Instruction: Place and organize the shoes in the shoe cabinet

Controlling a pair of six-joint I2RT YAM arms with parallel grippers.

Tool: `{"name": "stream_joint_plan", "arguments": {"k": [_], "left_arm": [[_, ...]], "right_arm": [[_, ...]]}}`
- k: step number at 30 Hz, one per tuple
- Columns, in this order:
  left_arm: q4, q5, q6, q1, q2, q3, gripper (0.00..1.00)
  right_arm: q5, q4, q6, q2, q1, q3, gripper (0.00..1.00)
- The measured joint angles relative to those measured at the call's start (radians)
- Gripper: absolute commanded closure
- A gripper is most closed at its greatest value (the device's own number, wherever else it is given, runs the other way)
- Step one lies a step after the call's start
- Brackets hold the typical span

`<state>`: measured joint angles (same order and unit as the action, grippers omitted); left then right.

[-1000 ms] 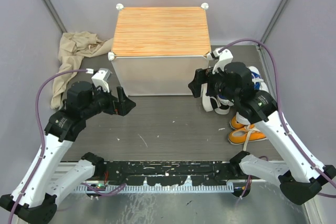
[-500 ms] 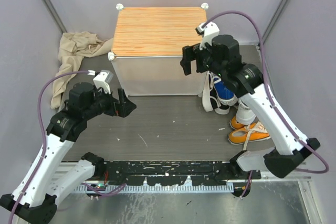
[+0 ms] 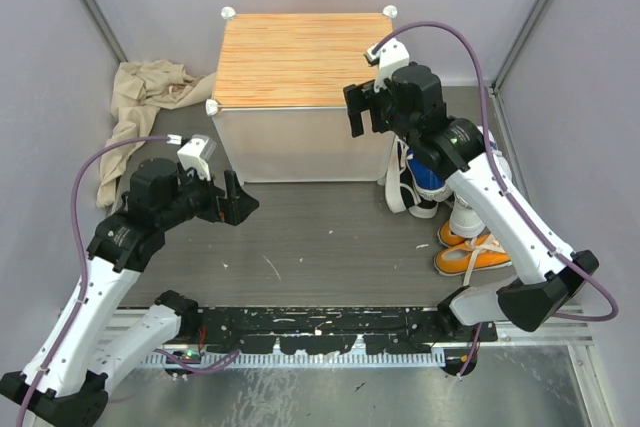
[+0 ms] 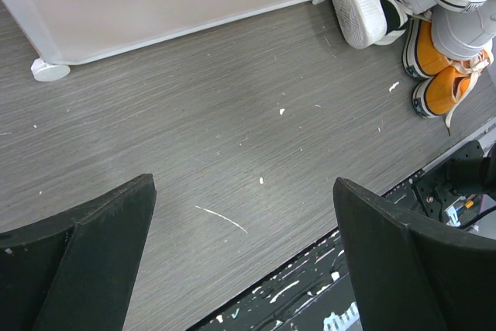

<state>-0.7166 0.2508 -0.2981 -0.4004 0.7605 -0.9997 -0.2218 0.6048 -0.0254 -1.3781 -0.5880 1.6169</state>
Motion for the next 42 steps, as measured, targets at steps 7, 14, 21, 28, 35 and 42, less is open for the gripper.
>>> {"name": "stream_joint_plan", "arguments": {"k": [7,14,21,28,35,42], "left_arm": [[-0.002,0.005,0.000,0.000,0.000,0.010,0.02],[-0.008,0.007,0.005,0.000,-0.014,0.011,0.02],[-0.019,0.007,0.017,0.000,-0.019,0.011,0.02],[-0.022,0.007,0.022,0.000,-0.019,0.011,0.02],[-0.024,0.007,0.022,0.000,-0.021,0.011,0.02],[-0.074,0.008,0.028,0.000,-0.024,-0.007,0.02]], "right_arm": [[-0.005,-0.034,-0.023,0.009,0.004,-0.015,0.00],[0.016,-0.044,-0.021,-0.021,0.035,-0.038,0.00],[0.097,-0.066,-0.013,-0.023,0.066,-0.058,0.00],[0.193,-0.055,0.030,0.029,0.080,-0.085,0.00],[0.310,-0.003,0.063,0.131,0.085,-0.148,0.00],[0.531,0.016,0.083,0.222,0.084,-0.243,0.00]]}}
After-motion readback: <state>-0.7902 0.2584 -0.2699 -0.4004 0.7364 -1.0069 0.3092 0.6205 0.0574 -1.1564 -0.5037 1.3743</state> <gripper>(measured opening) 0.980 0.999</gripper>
